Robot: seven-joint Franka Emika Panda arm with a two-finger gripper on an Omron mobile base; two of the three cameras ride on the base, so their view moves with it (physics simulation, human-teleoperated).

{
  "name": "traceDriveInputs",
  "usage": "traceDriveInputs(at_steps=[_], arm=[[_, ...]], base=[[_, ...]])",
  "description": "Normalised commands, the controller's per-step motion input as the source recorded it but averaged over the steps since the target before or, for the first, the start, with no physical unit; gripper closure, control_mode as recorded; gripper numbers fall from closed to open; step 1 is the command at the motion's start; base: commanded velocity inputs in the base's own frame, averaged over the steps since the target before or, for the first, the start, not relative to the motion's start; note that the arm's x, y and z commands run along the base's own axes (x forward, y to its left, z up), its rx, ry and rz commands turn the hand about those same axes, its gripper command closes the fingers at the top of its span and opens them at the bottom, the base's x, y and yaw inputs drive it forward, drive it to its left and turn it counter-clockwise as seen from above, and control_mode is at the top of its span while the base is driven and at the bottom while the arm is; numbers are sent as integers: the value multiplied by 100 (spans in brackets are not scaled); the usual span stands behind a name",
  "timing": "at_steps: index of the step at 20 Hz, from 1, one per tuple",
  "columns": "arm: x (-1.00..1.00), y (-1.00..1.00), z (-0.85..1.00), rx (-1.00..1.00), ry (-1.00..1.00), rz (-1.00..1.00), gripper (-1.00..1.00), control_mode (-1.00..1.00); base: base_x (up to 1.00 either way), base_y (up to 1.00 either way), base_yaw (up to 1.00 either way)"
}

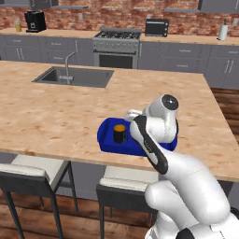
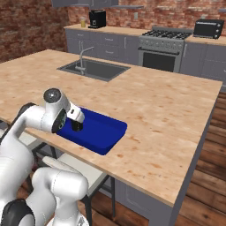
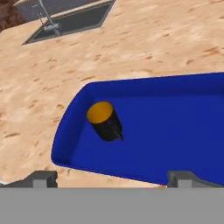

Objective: There is a tray on the dining counter. Grab the cup, mug, and pitcher and place them on the tray. The pitcher may be placed next to the tray if it cannot fit the tray.

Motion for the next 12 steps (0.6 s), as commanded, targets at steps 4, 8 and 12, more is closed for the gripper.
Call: traceDriveInputs(at_steps=[4, 8, 12], arm=[[-19, -17, 29, -13, 24, -31, -100, -100], [-37, 0, 31, -16, 3, 1, -100, -100], [-27, 0, 37, -1, 16, 23, -100, -100]], base=[[0, 0, 0], [0, 0, 0], [0, 0, 0]])
